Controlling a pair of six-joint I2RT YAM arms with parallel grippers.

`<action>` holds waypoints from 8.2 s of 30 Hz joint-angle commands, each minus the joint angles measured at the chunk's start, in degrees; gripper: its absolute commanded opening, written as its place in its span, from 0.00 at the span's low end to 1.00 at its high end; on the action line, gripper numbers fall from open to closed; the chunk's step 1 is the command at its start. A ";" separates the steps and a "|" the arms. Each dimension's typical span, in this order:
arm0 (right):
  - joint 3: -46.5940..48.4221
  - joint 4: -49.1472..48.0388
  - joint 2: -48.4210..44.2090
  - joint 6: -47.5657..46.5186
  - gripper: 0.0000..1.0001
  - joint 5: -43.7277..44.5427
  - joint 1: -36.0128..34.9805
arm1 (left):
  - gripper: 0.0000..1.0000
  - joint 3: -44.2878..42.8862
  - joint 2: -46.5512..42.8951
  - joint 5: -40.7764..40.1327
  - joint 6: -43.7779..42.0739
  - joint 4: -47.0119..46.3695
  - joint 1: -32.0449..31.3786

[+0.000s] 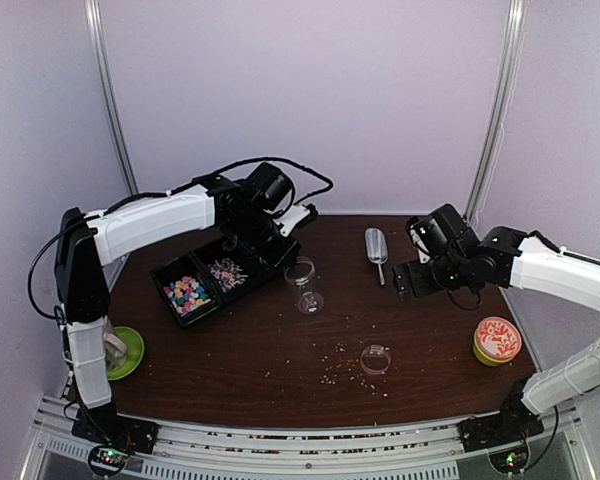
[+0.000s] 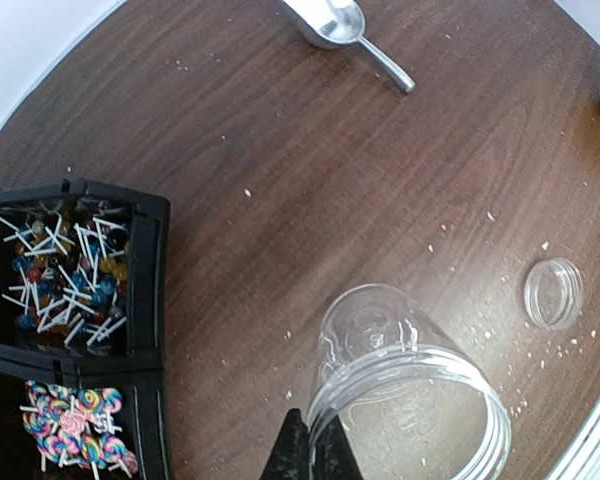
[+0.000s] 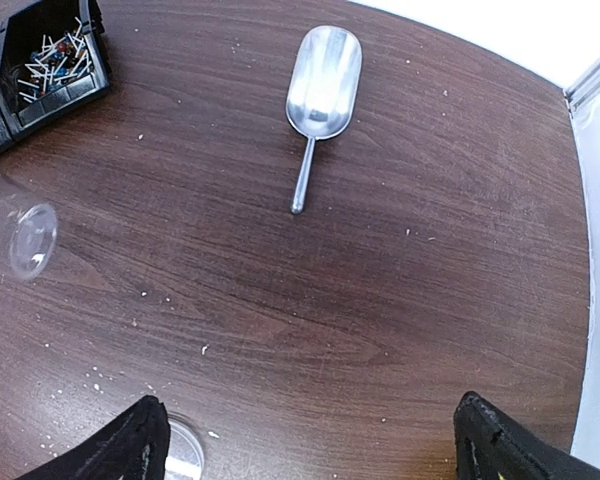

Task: Pack the candies
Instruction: Place the packing bottle at the center of the board, then pick up the spatula from the center of the board, then pass from the right arm to the left

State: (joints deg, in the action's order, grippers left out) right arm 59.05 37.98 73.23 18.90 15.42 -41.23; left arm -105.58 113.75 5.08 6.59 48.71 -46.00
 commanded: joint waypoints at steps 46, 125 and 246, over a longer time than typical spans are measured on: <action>-4.09 -0.87 -2.34 1.76 1.00 0.86 1.33 | 0.04 -20.33 18.08 -6.60 5.89 4.82 -7.09; 43.47 9.17 54.49 2.20 0.50 -14.83 16.80 | 0.98 40.52 -42.25 -20.49 4.09 -12.51 9.93; 22.80 -9.33 27.37 -40.43 0.00 32.46 -35.72 | 0.21 46.87 -42.65 35.80 -1.84 -24.10 13.41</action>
State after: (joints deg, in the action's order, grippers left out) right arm 80.40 29.08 100.36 -21.41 45.39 -76.53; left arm -58.24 70.57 40.21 5.56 25.50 -32.93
